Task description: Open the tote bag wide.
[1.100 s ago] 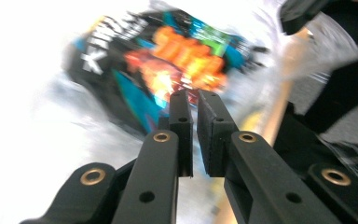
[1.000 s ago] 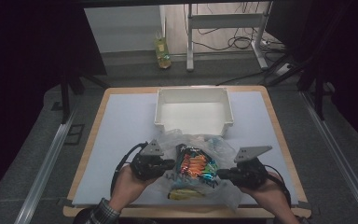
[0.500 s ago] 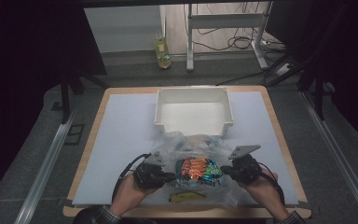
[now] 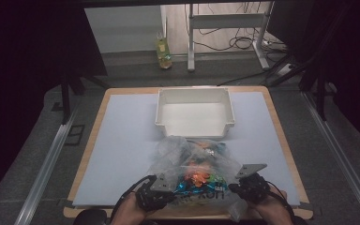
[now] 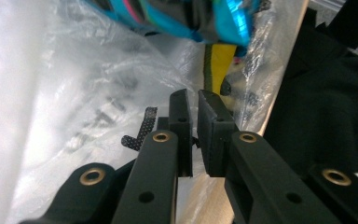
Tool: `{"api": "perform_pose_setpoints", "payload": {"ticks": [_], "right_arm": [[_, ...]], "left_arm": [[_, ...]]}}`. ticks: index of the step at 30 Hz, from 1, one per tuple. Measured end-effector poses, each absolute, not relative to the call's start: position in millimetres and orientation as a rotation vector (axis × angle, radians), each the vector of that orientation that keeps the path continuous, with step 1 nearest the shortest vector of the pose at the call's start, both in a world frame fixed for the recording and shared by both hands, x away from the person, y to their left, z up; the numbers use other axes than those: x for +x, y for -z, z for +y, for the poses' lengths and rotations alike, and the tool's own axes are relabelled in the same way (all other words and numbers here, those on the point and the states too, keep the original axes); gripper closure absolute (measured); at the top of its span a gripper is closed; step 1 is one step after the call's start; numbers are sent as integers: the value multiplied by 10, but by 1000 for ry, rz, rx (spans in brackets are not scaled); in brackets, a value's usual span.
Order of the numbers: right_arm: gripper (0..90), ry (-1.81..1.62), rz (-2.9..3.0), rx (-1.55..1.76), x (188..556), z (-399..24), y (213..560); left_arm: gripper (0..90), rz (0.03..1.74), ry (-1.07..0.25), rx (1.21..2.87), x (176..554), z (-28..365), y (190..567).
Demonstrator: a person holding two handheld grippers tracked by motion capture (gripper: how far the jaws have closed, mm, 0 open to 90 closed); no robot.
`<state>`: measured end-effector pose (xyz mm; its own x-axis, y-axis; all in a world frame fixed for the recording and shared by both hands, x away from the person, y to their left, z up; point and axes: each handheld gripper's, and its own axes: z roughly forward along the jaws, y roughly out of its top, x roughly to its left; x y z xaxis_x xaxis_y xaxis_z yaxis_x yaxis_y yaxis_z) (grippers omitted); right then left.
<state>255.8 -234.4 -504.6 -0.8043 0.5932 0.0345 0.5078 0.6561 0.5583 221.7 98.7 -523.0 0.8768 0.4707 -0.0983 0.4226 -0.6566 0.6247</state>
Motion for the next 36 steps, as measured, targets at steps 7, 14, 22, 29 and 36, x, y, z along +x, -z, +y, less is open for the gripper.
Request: {"api": "perform_pose_setpoints", "payload": {"ticks": [7,14,22,29,36], "right_arm": [[881,-812,2712,949,2496,-2555,5077],[853,-965,2685,971,2510,-2536,4948],[861,-1036,2760,915,2498,-2355,4855],[888,-961,2787,863,2252,-2390,5003],[891,-899,2686,899,2510,-2429,5057]], "left_arm": [[847,699,-51,2328,2320,980,5299],[841,690,-22,2290,2340,966,5277],[842,677,27,2281,2258,974,5284],[844,725,-13,2276,2281,1020,5256],[871,892,-135,2233,2540,1287,5262]]}}
